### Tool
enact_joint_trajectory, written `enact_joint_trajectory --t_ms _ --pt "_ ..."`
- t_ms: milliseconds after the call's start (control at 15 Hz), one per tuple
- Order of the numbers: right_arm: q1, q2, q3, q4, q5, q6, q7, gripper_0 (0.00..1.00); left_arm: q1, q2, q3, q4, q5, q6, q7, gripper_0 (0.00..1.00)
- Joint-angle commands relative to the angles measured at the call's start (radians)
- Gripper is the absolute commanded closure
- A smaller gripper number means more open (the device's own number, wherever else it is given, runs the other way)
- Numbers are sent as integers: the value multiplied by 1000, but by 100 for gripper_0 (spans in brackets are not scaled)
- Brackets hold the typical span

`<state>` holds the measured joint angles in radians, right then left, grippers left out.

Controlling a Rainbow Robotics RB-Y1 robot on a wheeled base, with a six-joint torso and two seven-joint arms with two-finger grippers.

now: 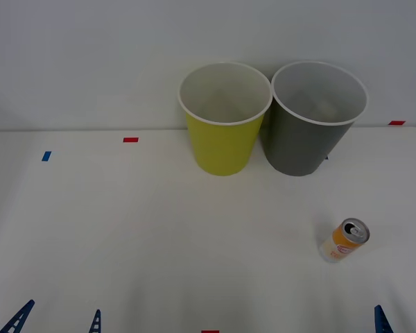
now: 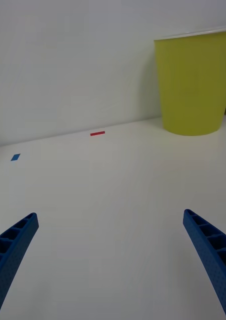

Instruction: Put cans in the gray bin and PET bottles in the light green bin.

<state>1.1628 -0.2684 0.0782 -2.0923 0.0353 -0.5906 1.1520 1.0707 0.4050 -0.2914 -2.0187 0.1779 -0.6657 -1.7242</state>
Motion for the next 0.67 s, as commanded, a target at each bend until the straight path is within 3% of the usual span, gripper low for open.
enact_joint_trajectory --t_ms 67,667 --pt "0 0 0 0 0 0 0 0 0 0 0 0 0 0 0 0" --pt "0 0 0 0 0 0 0 0 0 0 0 0 0 0 0 0"
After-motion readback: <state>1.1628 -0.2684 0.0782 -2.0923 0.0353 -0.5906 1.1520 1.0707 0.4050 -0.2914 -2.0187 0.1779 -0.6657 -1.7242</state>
